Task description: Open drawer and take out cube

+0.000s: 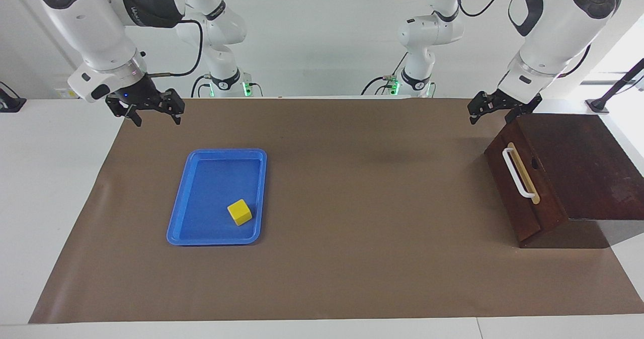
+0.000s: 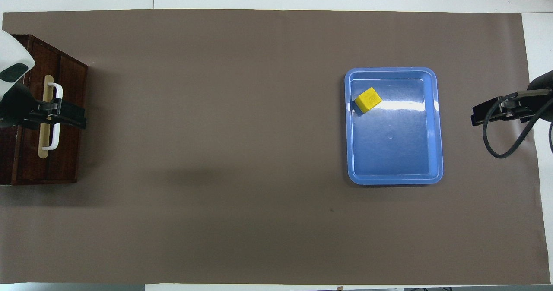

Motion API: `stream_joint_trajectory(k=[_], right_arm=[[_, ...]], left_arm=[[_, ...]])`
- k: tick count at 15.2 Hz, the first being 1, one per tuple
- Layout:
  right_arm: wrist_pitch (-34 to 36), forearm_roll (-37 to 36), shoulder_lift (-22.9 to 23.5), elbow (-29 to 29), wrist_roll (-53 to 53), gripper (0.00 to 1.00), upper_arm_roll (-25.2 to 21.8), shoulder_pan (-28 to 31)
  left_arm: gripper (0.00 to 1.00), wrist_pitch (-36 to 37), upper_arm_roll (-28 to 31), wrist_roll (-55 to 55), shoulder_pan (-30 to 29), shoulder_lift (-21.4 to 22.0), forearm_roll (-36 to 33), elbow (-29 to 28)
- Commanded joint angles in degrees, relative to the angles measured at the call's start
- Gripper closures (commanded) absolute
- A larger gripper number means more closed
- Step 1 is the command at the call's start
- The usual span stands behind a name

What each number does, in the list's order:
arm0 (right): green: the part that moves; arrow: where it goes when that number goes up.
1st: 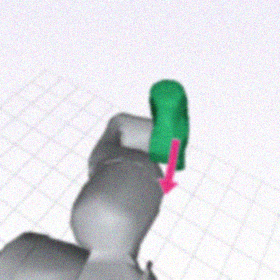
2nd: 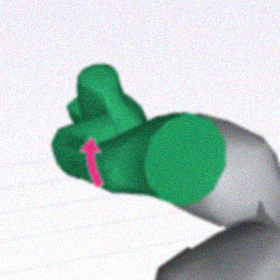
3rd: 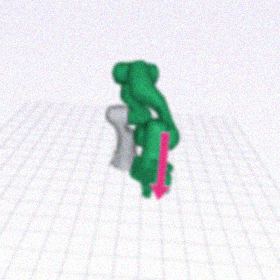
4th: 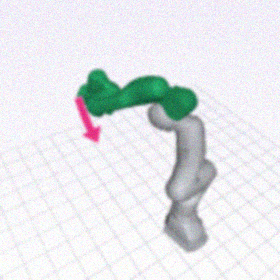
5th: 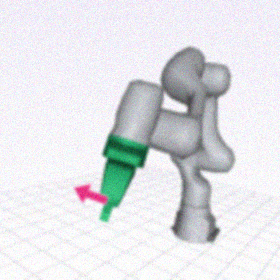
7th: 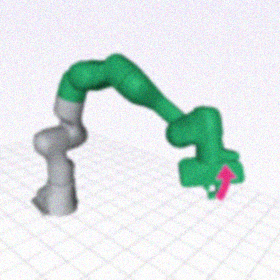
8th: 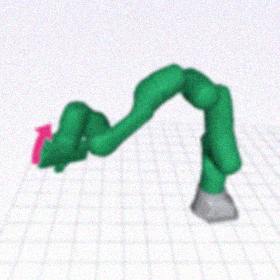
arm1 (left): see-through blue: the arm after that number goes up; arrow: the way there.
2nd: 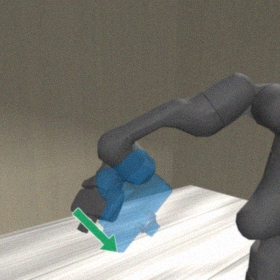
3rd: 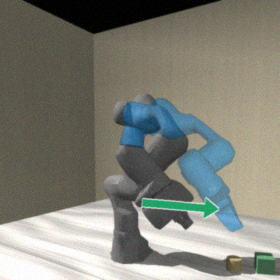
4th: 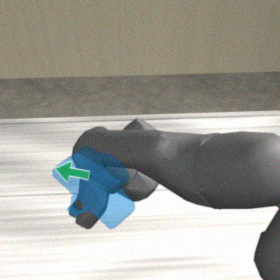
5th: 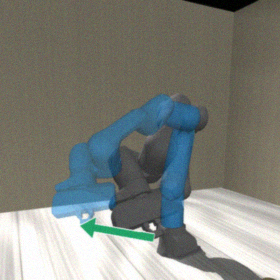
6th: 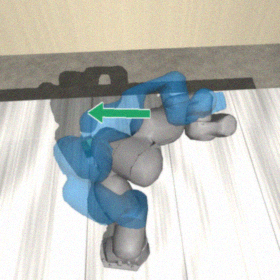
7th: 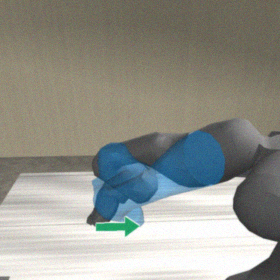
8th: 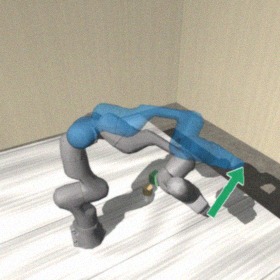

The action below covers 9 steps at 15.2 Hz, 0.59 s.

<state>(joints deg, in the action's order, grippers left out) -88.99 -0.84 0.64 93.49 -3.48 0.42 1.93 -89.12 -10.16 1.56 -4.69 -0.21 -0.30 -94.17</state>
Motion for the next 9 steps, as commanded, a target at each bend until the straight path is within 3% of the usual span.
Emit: stream_joint_trajectory(k=[1,9], right_arm=[[-1.0,1.3,-0.7,0.6,0.5,0.0,1.1,1.6],[-0.8,0.9,-0.8,0.5,0.6,0.0,1.1,1.3]], left_arm=[[0.0,-2.4,0.5,0.3,0.5,1.5,0.7,-1.8],[0.0,-4.8,0.5,0.1,0.1,1.9,0.7,-3.1]])
